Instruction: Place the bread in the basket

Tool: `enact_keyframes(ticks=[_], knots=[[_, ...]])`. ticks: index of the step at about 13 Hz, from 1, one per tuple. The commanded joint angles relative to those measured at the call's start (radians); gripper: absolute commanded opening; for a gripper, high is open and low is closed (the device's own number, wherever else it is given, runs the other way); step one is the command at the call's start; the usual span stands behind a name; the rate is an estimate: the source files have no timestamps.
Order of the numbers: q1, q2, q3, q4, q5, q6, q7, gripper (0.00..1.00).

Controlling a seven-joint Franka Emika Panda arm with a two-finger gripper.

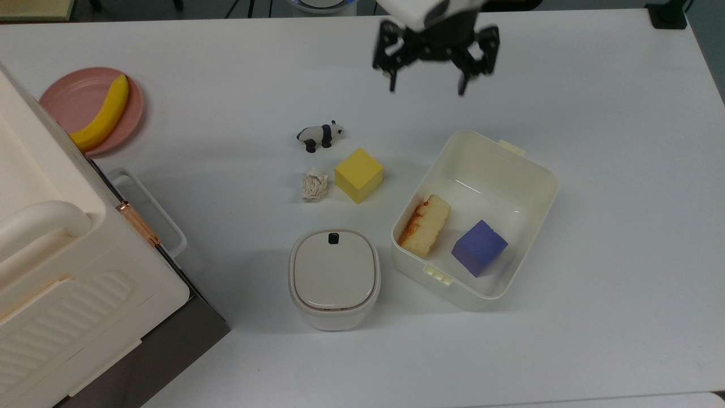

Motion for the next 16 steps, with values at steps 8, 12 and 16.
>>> enact_keyframes(ticks=[8,12,16], knots=[[-0.231,-0.159,-0.063,-0.087,0.009,-0.165,-0.395,1.00],[-0.237,-0.162,-0.063,-0.091,0.011,-0.165,-0.407,1.00],[-0.239,-0.163,-0.063,-0.093,0.014,-0.166,-0.343,1.00]])
